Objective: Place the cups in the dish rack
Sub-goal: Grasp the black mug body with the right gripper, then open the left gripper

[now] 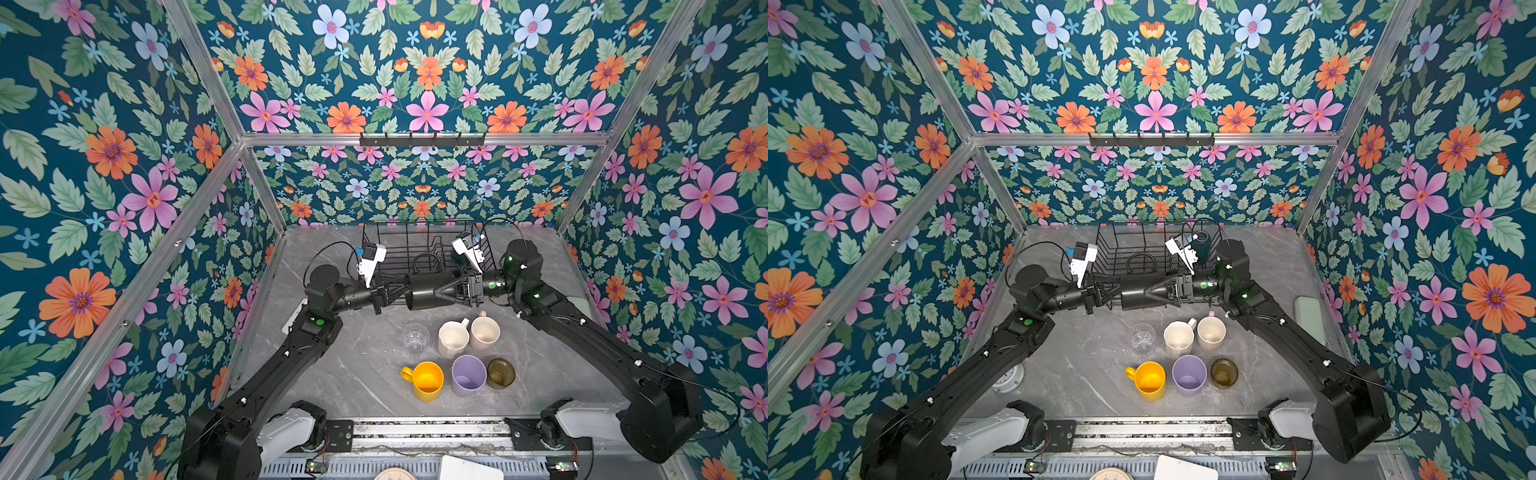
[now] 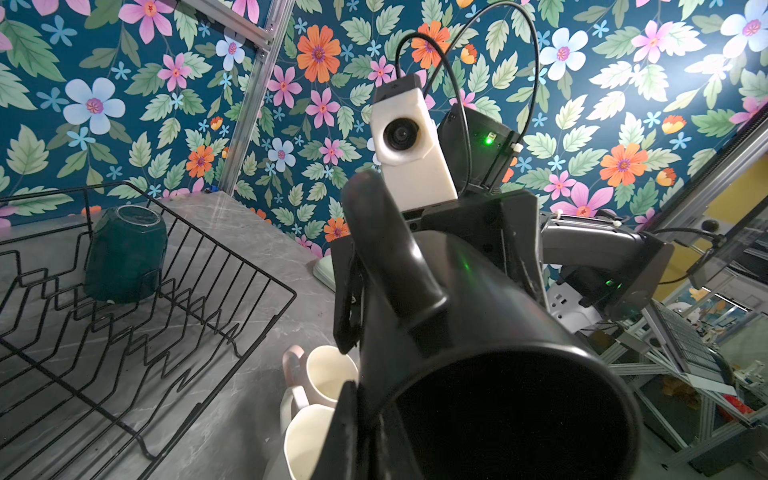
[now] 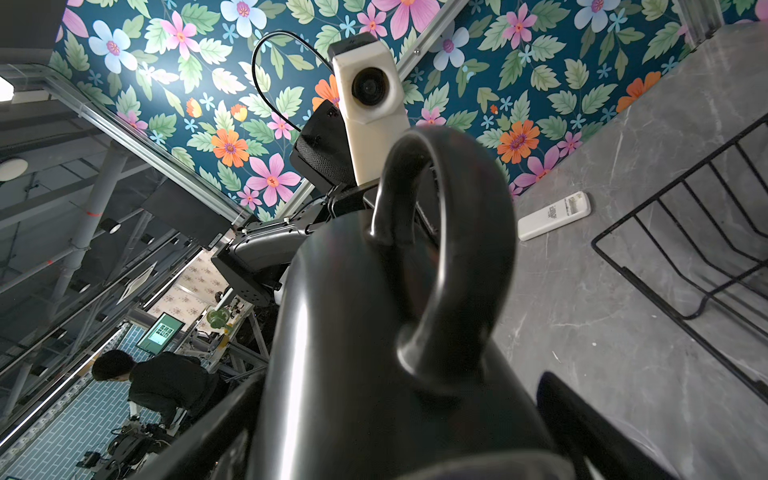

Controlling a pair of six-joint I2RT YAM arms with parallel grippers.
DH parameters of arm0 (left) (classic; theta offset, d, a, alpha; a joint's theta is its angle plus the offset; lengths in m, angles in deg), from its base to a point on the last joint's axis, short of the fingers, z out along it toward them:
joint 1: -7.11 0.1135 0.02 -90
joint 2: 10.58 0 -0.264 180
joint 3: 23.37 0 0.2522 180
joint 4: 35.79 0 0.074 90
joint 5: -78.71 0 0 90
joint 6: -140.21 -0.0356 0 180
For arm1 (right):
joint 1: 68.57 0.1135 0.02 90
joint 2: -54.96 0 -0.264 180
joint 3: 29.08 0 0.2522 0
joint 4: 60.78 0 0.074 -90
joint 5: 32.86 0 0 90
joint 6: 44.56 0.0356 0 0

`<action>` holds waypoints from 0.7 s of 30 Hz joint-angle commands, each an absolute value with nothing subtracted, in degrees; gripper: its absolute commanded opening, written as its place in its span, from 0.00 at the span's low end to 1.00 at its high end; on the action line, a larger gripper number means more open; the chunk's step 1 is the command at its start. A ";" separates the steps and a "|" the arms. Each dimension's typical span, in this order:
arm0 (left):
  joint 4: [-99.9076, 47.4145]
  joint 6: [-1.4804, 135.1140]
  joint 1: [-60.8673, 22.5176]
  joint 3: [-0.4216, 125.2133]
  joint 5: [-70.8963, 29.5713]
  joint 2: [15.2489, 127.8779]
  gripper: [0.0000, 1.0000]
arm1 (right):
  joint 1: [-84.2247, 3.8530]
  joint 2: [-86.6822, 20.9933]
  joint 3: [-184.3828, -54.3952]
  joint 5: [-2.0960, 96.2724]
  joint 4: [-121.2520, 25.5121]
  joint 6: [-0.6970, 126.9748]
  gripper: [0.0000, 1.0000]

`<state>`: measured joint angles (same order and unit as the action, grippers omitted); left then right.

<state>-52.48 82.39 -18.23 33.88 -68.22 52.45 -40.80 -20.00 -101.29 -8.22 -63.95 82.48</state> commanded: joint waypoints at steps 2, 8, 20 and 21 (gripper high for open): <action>-60.37 84.66 -18.29 34.42 -70.52 52.53 0.00 | -39.92 -20.85 -102.01 -7.13 -65.13 82.42 0.97; -60.40 84.94 -18.29 34.31 -70.63 52.46 0.00 | -39.22 -21.76 -102.48 -7.25 -65.83 82.95 0.94; -61.43 85.93 -18.31 34.23 -71.80 53.05 0.00 | -38.87 -22.73 -102.52 -5.82 -65.83 83.62 0.64; -61.54 86.00 -18.29 34.24 -71.97 53.12 0.00 | -38.87 -22.74 -102.55 -5.77 -65.83 83.61 0.61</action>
<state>-53.84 84.65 -18.14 33.84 -70.23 53.23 -39.01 -22.19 -102.56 -10.36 -67.66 83.81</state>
